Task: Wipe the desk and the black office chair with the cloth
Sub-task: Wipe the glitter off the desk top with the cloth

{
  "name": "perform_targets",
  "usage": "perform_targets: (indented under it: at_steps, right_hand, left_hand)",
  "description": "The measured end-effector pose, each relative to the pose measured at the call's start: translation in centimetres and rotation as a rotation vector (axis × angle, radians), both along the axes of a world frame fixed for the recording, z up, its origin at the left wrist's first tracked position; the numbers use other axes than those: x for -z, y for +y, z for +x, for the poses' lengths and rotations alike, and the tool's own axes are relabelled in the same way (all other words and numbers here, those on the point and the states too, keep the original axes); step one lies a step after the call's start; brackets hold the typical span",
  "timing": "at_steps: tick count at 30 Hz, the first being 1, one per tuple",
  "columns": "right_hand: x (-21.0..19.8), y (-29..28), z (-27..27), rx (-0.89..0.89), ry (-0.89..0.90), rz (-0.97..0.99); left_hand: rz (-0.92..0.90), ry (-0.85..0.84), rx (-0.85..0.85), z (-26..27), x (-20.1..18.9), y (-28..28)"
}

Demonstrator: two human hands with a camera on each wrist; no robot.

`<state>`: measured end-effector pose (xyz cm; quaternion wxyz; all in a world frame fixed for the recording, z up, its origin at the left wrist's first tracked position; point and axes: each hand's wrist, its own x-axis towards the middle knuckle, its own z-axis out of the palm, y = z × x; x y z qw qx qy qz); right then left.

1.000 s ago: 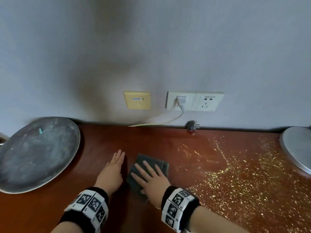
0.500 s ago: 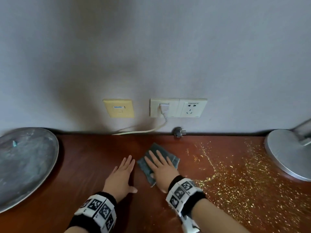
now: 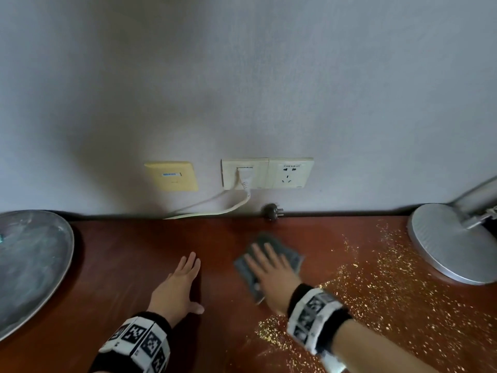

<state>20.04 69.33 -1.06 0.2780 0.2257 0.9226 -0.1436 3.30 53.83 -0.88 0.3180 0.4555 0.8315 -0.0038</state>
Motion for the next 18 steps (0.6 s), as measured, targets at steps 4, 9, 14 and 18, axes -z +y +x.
perform_targets:
  at_steps: [4, 9, 14, 18]
  right_hand:
    - [0.7, 2.5, 0.2, 0.029, 0.029, 0.038]
    - [-0.2, 6.9, 3.2, 0.255, -0.074, 0.106]
    - [-0.2, -3.0, -0.7, -0.065, -0.015, -0.018]
    - [0.1, -7.8, -1.2, -0.22, -0.03, -0.023]
  left_hand:
    - [-0.006, 0.001, 0.012, -0.1, 0.0, -0.3]
    - [-0.013, 0.009, 0.022, 0.0, 0.0, -0.4]
    - [-0.052, -0.003, 0.082, -0.5, -0.2, -0.5]
    - [-0.137, -0.049, 0.166, -1.6, -1.0, -1.1]
